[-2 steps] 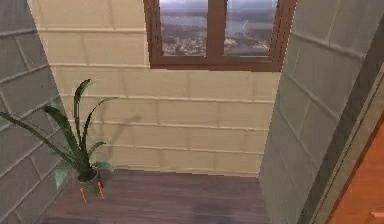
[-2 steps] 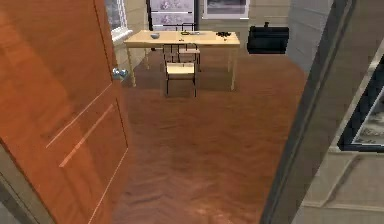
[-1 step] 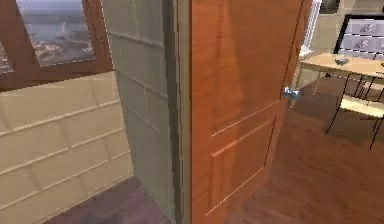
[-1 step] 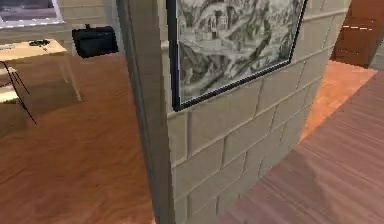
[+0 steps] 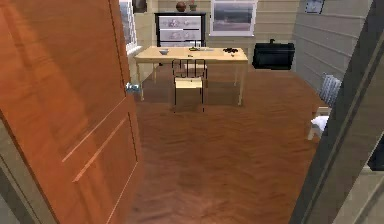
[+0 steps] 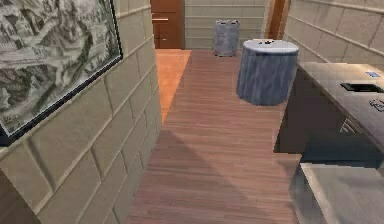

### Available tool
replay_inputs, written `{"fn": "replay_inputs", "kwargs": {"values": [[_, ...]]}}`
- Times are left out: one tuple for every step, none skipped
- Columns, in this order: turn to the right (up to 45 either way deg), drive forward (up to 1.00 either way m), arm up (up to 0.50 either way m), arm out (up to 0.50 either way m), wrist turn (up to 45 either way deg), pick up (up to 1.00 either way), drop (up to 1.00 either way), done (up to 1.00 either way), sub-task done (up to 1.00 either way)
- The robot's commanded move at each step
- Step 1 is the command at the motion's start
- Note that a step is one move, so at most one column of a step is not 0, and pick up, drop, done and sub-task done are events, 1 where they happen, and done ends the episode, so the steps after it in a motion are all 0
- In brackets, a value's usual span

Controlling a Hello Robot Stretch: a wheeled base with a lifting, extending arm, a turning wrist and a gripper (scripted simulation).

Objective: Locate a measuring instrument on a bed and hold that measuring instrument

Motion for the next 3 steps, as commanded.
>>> {"fn": "replay_inputs", "kwargs": {"values": [[0.0, 0.30, 0.00, 0.00, 0.0, 0.00, 0.00, 0.00, 0.00], [6.0, 0.00, 0.00, 0.00, 0.0, 0.00, 0.00, 0.00, 0.00], [0.0, 0.45, 0.00, 0.00, 0.0, 0.00, 0.00, 0.00, 0.00]]}}
